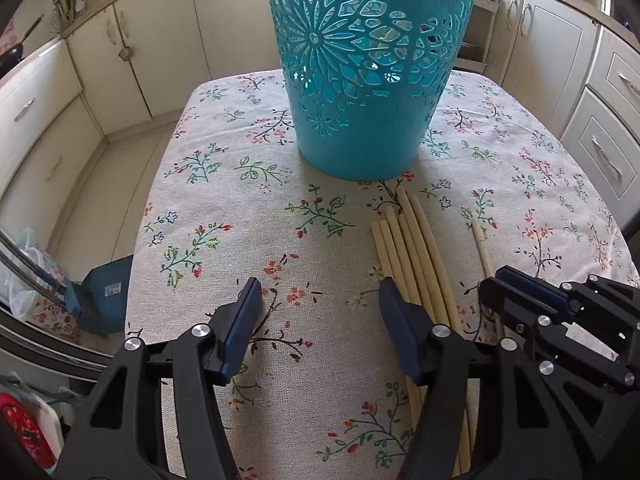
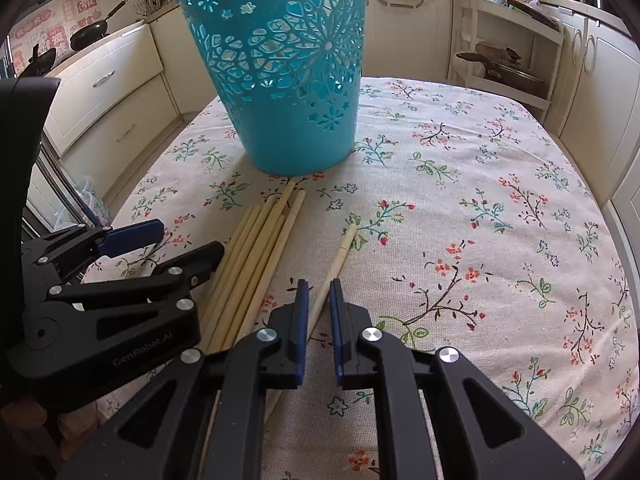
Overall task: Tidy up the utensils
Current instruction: 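Lower the left tool to the stick bundle and close on one stick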
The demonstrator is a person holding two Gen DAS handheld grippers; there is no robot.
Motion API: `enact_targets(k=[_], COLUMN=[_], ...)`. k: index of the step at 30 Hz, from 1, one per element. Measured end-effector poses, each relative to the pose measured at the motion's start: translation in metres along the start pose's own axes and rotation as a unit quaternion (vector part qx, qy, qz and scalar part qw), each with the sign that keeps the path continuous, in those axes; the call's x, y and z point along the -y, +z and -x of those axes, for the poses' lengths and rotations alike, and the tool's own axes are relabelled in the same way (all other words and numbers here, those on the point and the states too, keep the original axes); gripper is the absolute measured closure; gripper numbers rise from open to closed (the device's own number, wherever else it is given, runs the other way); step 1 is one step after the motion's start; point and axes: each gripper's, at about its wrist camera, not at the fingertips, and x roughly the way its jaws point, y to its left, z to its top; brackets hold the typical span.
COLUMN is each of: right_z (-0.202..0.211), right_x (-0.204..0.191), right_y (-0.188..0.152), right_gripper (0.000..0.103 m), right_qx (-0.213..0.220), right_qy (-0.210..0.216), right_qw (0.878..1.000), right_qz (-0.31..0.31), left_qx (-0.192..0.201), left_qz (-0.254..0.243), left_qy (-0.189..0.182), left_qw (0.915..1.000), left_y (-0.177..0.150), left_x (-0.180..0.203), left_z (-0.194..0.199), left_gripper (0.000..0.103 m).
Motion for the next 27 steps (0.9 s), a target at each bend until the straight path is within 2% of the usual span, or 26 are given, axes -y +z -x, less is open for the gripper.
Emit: enact_targets(k=[7,10,13,21,27], right_z=[0.000,0.000,0.000,0.000,0.000], right_x=[0.001,0.002,0.002,0.003,0.003], right_y=[0.000,0.000,0.001,0.001,0.000], right_gripper=[0.092,0.092,0.092,0.091,0.091], right_qx=[0.000,-0.001,0.000,-0.001,-0.001], right_qy=[0.002,0.003,0.004,0.004,0.003], right_qw=[1.000,1.000,1.000,1.000,1.000], right_qz=[-0.001,-0.002,-0.002,-0.002,-0.001], left_qx=[-0.013,-0.024,-0.023,-0.025,-0.027], left_qz=[0.005,0.029,0.028,0.017,0.002], left_qy=[-0.006,-0.037,-0.050,-0.052,-0.027], left_qw=[0.9999,0.9986,0.9981,0.9982,0.9993], left_y=[0.006,0.009,0.008,0.006,0.007], left_x=[-0.003,-0.009,-0.006,0.005,0.005], left_z=[-0.001,0.002,0.006,0.003,0.001], left_gripper=[0.064,0.064,0.063,0.059,0.060])
